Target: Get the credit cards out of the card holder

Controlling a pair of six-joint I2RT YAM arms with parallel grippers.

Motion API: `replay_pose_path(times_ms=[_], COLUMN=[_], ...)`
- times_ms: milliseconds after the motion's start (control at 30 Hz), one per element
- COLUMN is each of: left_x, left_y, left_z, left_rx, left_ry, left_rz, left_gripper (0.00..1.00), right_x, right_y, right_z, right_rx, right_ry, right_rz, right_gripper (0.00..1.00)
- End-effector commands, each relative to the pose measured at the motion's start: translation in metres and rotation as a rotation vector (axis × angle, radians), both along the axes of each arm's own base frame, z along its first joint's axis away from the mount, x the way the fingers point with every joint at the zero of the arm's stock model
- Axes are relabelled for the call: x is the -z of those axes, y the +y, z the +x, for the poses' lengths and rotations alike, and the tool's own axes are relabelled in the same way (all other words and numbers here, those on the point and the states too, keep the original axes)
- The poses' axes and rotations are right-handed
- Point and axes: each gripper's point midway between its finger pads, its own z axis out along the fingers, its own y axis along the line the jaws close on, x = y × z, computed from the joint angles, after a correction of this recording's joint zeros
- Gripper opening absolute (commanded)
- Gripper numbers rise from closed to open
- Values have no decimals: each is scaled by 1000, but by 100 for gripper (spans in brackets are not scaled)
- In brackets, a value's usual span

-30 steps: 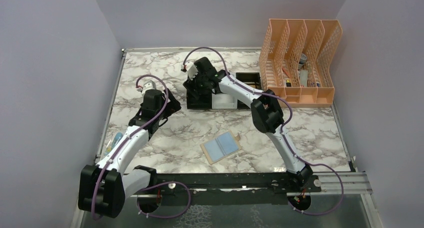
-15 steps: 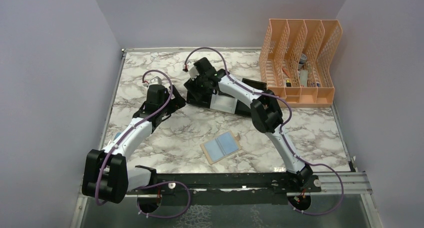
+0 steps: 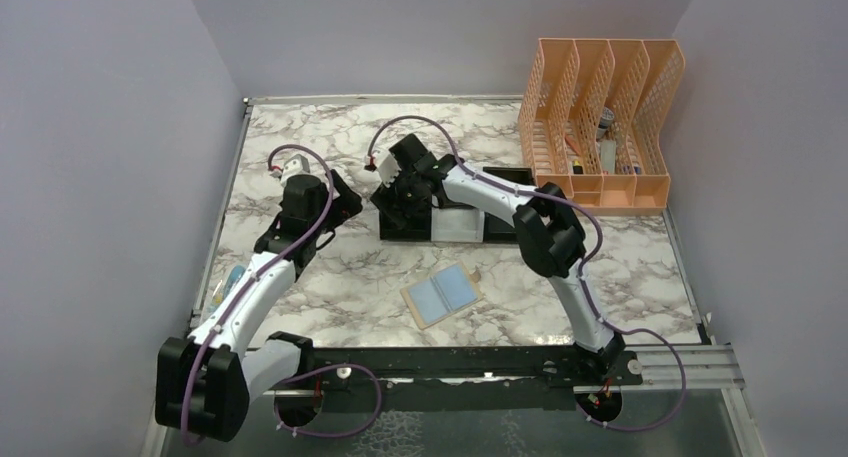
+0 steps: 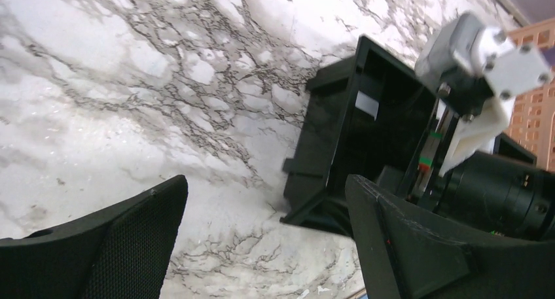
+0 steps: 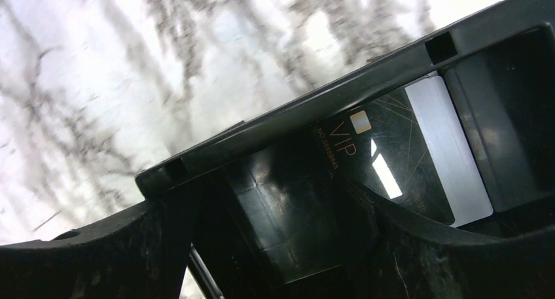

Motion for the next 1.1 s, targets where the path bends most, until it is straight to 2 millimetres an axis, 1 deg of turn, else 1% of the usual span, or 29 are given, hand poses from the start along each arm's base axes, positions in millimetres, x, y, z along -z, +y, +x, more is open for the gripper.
replay_pose_path(times_ms=[0, 100, 200, 300, 367, 500, 667, 767, 967, 1067], left_x=[-4, -9, -14, -18, -19, -20, -20, -21, -23, -25], left_y=[25, 33, 38, 40, 41, 39, 33, 31, 30, 30], left_z=[-13, -20, -24, -27, -28, -29, -28, -28, -29, -29], left_rx=[-129, -165, -185, -193, -195, -183, -146, -133, -119, -113], left_ry=[-18, -27, -33, -41, -41, -40, -36, -38, -43, -47], left_rz=[21, 30, 37, 42, 42, 39, 32, 34, 41, 43], left_gripper=[94, 94, 94, 94, 94, 94, 94, 94, 94, 94], right_x=[4, 2, -6, -18, -27, -47, -56, -50, -28, -22], right_y=[10, 15, 26, 35, 36, 28, 19, 16, 10, 12], right_z=[-56, -70, -83, -86, -83, -64, -47, -45, -51, -49], right_rx=[-71, -95, -133, -147, -152, -165, -239, -322, -469, -487], right_ry=[122, 130, 128, 111, 82, -69, -224, -275, -274, -291], right_rz=[9, 2, 17, 34, 40, 18, -41, -77, -141, -147], right_gripper=[74, 74, 74, 74, 74, 76, 78, 79, 80, 80])
